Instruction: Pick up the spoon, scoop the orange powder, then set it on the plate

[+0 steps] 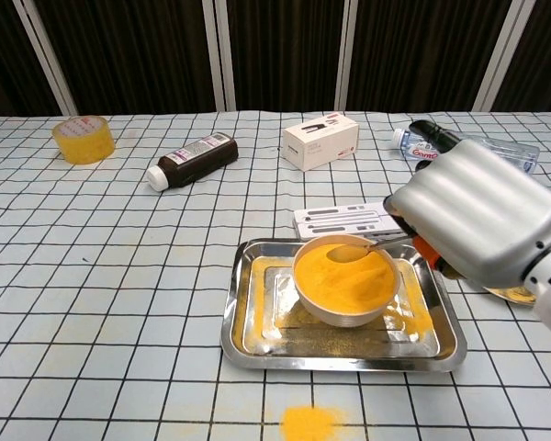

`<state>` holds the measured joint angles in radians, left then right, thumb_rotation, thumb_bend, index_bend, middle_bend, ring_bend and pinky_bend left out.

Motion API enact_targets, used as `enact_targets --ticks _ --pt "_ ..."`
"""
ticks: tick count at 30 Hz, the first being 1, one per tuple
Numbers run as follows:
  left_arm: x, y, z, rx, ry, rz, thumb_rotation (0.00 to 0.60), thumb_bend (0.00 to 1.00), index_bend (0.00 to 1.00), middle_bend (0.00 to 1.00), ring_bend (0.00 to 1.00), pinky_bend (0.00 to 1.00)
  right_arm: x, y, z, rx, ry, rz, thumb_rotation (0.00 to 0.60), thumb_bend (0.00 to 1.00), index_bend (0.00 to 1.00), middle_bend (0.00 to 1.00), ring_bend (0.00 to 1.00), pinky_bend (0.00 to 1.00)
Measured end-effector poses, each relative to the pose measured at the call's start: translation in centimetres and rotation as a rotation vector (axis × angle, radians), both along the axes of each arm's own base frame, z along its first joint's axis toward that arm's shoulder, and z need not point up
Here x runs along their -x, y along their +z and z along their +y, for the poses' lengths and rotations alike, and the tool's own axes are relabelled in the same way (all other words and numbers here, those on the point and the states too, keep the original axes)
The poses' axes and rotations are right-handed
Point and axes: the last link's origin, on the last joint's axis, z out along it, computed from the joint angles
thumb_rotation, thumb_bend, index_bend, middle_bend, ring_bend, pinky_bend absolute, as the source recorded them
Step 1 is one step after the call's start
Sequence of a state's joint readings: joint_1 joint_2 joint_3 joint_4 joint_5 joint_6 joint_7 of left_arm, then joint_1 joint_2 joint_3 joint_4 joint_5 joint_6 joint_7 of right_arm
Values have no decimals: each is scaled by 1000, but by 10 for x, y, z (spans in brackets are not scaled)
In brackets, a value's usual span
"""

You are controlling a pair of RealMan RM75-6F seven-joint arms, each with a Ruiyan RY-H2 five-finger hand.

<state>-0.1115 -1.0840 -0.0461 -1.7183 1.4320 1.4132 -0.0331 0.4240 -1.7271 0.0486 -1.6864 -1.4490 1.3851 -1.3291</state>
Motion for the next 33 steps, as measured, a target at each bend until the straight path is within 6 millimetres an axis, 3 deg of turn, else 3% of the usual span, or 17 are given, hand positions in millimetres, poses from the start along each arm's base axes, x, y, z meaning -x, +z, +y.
enact_targets --ticks 13,33 --pt "0 0 0 4 1 0 600 0 0 0 0 0 22 3 -16 34 -84 26 600 667 879 801 420 0" --pt "0 -1 0 6 2 -3 600 0 0 0 0 0 21 -5 -8 13 -74 11 600 667 879 801 420 0"
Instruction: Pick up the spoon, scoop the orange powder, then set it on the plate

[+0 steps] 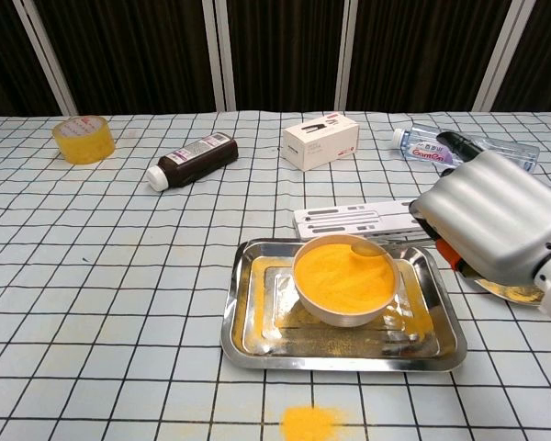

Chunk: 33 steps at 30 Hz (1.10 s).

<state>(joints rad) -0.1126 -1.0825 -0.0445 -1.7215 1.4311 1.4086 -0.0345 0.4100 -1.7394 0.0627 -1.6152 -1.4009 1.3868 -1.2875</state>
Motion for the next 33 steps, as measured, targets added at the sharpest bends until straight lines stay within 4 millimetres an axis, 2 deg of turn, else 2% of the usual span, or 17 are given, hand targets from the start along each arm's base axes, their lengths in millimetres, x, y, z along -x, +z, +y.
enact_targets --ticks 11,23,33 --pt "0 0 0 0 0 0 600 0 0 0 0 0 -3 -1 2 -4 21 16 600 668 879 801 420 0" --pt "0 0 0 1 0 -4 600 0 0 0 0 0 -19 -9 -2 39 103 122 600 670 879 801 420 0" --pt "-1 0 0 6 -1 -9 600 0 0 0 0 0 -14 -13 -5 55 126 226 600 672 879 801 420 0"
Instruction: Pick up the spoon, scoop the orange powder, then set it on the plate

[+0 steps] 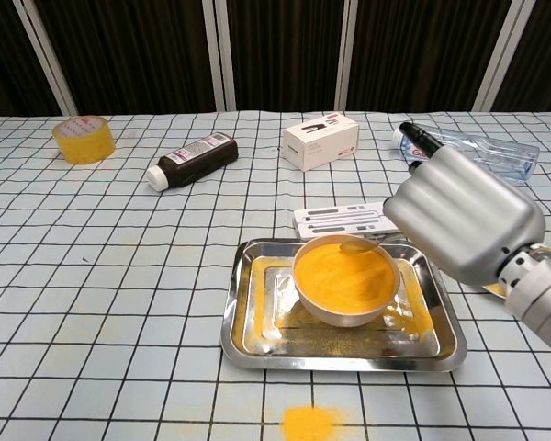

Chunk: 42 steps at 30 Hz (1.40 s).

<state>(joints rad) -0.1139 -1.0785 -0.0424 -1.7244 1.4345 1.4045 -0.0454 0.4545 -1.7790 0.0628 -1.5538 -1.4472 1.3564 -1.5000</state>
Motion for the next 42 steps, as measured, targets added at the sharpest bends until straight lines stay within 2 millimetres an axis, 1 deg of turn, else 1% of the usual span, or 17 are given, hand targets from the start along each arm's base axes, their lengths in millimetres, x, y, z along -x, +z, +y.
enact_targets --ticks 9,17,32,36,42 --pt "0 0 0 1 1 -1 600 0 0 0 0 0 -1 -5 11 -46 20 20 600 673 879 801 420 0" --pt "0 -1 -1 4 3 -2 600 0 0 0 0 0 -4 -2 23 -77 29 3 600 673 879 801 420 0" --pt "0 -1 0 2 8 -3 600 0 0 0 0 0 -4 14 24 -45 41 -19 600 674 879 801 420 0" --pt "0 -1 0 2 9 -5 600 0 0 0 0 0 -2 14 32 -70 -4 -46 600 673 879 801 420 0" --pt "0 -1 0 2 10 -4 600 0 0 0 0 0 -1 11 44 -105 -9 -55 600 673 879 801 420 0"
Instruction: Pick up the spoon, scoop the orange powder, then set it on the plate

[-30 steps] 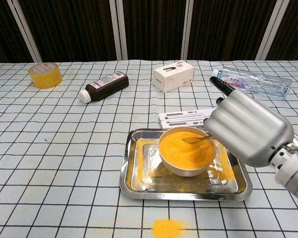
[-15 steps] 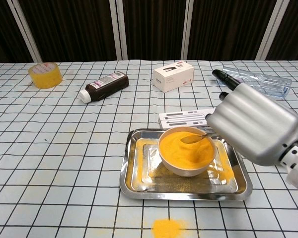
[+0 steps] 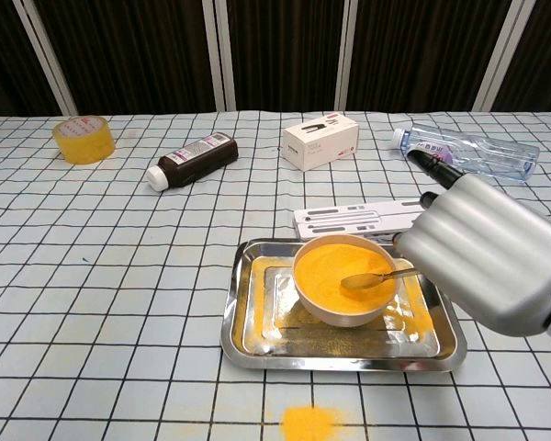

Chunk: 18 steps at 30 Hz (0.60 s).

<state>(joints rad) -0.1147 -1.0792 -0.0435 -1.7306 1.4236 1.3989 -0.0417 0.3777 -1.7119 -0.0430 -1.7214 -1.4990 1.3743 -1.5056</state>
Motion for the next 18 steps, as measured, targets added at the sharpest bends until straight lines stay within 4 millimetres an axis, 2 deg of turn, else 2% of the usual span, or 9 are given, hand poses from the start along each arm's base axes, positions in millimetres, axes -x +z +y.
enact_targets --ticks 8,18 --pt "0 0 0 0 2 -3 600 0 0 0 0 0 4 -6 1 -11 -15 11 600 673 879 801 420 0" --pt "0 0 0 0 3 -7 600 0 0 0 0 0 8 -9 -11 20 -18 33 600 674 879 801 420 0"
